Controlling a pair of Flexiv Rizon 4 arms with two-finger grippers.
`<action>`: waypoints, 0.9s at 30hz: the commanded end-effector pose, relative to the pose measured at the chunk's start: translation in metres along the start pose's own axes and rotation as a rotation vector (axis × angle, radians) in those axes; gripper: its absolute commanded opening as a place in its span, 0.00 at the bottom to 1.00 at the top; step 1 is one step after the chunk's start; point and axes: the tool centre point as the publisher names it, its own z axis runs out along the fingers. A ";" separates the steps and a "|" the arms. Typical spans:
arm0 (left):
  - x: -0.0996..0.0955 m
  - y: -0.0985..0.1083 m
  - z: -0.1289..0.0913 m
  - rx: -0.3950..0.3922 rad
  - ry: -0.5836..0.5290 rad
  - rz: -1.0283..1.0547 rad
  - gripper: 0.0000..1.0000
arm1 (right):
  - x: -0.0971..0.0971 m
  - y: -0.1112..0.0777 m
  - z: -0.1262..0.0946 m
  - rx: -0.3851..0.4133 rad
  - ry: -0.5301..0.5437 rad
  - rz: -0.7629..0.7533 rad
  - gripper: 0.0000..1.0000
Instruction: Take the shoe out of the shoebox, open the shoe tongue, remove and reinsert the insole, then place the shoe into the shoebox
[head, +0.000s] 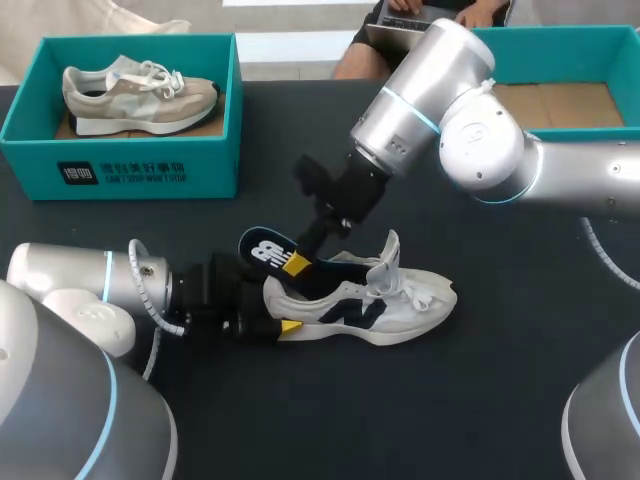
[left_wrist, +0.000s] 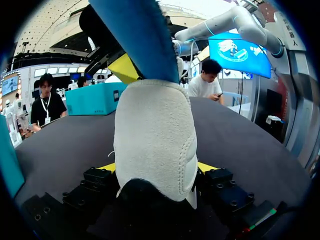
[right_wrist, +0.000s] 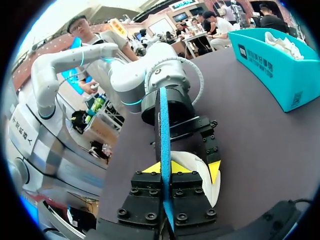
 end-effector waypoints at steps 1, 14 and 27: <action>0.000 0.004 0.000 -0.002 -0.001 0.000 0.00 | 0.002 0.007 0.000 0.009 0.016 -0.009 0.00; 0.000 0.004 0.000 -0.002 -0.001 0.000 0.00 | 0.023 0.073 -0.038 -0.196 -0.152 0.032 0.00; 0.000 0.004 0.000 -0.002 -0.001 0.000 0.00 | 0.022 0.079 -0.044 -0.235 -0.161 0.012 0.00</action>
